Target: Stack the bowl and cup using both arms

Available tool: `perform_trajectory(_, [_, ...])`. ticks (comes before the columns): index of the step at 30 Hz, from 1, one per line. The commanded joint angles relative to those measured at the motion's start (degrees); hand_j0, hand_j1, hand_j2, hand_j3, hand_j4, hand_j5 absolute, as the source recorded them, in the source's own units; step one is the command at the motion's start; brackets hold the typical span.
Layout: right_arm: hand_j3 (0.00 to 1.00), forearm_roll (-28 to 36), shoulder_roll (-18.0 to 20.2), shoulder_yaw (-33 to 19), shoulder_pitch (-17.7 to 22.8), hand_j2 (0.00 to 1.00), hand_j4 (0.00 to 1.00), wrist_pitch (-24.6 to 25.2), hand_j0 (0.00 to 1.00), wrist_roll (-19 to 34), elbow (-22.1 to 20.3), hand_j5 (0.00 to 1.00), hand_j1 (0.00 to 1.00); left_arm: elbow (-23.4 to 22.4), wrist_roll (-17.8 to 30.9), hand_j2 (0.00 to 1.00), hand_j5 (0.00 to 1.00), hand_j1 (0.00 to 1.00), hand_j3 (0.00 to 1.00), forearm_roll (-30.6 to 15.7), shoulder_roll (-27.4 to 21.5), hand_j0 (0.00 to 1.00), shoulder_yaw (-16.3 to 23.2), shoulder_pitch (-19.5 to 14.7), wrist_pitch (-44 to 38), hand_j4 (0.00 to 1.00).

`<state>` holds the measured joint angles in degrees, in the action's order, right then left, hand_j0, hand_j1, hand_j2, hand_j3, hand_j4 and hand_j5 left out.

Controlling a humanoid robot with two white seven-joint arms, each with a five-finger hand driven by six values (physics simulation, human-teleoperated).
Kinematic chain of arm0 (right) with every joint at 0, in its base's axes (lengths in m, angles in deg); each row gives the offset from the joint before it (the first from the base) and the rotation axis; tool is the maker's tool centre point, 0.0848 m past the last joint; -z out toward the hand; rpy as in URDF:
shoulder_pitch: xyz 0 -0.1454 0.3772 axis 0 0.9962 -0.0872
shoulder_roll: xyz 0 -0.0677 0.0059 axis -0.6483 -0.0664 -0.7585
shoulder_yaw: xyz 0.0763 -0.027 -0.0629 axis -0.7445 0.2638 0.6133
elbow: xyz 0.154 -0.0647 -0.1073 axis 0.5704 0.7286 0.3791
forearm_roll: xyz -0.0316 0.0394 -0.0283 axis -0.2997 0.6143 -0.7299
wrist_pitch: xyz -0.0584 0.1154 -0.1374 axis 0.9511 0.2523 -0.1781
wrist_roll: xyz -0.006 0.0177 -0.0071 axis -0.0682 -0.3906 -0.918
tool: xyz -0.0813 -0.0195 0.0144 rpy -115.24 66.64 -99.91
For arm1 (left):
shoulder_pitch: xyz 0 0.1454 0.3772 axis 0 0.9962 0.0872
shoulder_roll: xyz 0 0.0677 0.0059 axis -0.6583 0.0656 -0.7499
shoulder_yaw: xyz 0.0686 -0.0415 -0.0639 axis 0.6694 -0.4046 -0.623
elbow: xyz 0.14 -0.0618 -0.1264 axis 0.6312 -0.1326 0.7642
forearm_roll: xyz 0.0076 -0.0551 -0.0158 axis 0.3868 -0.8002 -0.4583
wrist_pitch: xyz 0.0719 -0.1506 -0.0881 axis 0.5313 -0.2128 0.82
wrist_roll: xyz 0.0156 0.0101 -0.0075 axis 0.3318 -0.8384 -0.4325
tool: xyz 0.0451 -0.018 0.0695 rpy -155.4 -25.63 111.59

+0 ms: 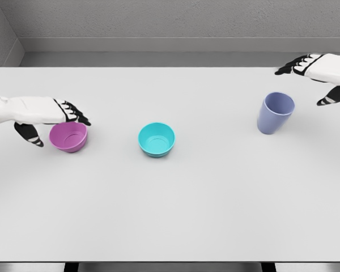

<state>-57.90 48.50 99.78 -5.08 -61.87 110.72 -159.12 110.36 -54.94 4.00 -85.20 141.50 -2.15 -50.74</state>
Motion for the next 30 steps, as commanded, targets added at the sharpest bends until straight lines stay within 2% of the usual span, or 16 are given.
perform_trajectory(1, [1.00,5.1,0.2,2.4,0.0,1.00,1.00,0.1,1.00,3.1,1.0,1.00,1.00,-0.7,0.0,1.00,1.00,1.00,1.00,-0.2,0.3,1.00,0.6,0.0,-0.1,1.00])
perform_trajectory(2, [1.00,7.0,0.1,2.5,-0.2,1.00,1.00,0.1,1.00,6.0,1.0,1.00,1.00,-0.8,0.0,1.00,1.00,1.00,1.00,-0.2,0.5,1.00,0.6,0.0,-0.1,1.00])
perform_trajectory(4, [1.00,8.8,0.1,2.5,-0.5,1.00,1.00,0.1,1.00,8.2,1.1,1.00,1.00,-0.9,0.0,1.00,1.00,1.00,1.00,-0.1,1.0,1.00,0.8,0.0,-0.1,1.00])
perform_trajectory(7, [1.00,9.3,0.0,2.6,-1.0,1.00,1.00,0.1,1.00,8.2,1.1,1.00,1.00,-2.8,0.0,1.00,1.00,1.00,1.00,-0.1,2.3,1.00,0.9,0.0,-0.1,1.00])
perform_trajectory(12, [1.00,12.0,-0.4,2.8,-1.2,1.00,1.00,0.1,1.00,8.3,1.7,1.00,1.00,-2.8,0.0,1.00,1.00,1.00,1.00,0.3,2.3,1.00,0.9,0.0,-0.1,1.00])
perform_trajectory(23, [1.00,15.4,-4.2,2.8,-1.2,1.00,1.00,0.1,1.00,8.2,3.1,1.00,1.00,-5.0,0.0,1.00,1.00,1.00,1.00,1.2,3.6,1.00,1.0,0.4,-0.1,1.00])
perform_trajectory(30, [1.00,15.2,-6.9,4.2,-1.2,1.00,1.00,0.1,1.00,8.2,5.0,1.00,1.00,-6.8,0.0,1.00,1.00,1.00,1.00,1.8,5.3,1.00,0.9,0.4,-0.1,1.00])
